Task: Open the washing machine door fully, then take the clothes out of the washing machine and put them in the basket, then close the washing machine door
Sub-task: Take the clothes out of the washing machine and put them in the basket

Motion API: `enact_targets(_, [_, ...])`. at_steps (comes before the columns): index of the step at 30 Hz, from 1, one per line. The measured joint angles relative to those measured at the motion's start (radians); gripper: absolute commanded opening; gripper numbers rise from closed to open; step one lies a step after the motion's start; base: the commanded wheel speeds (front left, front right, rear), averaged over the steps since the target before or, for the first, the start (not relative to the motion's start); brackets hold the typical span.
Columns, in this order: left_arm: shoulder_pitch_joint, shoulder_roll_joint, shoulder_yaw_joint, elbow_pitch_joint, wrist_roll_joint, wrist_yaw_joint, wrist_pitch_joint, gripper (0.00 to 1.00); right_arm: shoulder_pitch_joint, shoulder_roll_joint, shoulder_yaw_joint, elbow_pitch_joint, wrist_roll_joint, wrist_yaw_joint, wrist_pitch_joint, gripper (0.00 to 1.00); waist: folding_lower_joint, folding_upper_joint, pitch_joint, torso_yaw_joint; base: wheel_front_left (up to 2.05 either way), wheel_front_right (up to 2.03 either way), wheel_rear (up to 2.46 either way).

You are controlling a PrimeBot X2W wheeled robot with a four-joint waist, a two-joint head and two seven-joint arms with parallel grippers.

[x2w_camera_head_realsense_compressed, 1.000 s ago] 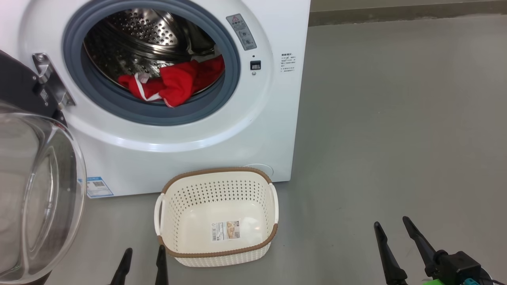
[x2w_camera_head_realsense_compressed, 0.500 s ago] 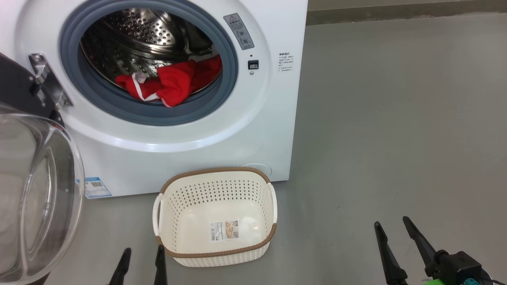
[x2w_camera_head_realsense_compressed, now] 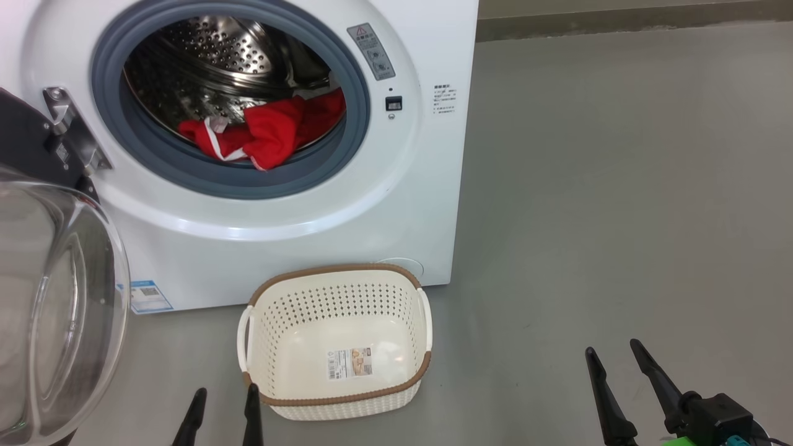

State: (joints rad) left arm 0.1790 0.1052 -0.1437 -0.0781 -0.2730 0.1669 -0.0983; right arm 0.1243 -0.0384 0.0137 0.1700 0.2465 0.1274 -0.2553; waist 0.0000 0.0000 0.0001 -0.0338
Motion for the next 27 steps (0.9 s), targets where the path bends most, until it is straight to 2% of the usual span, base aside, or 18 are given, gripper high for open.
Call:
enact_targets(18, [-0.005,0.008,-0.014,0.006,0.000,0.004,-0.002,1.00,0.000,0.000,0.002,0.002,0.000,0.000,0.000,1.00,0.0000,0.0000,-0.001,0.003,1.39,-1.39,0.00])
enact_targets(27, [-0.006,0.012,-0.016,0.006,-0.001,0.004,-0.011,1.00,0.000,0.000,0.002,0.008,0.000,0.000,0.000,1.00,0.0000,0.0000,-0.003,0.003,0.29,-0.29,0.00])
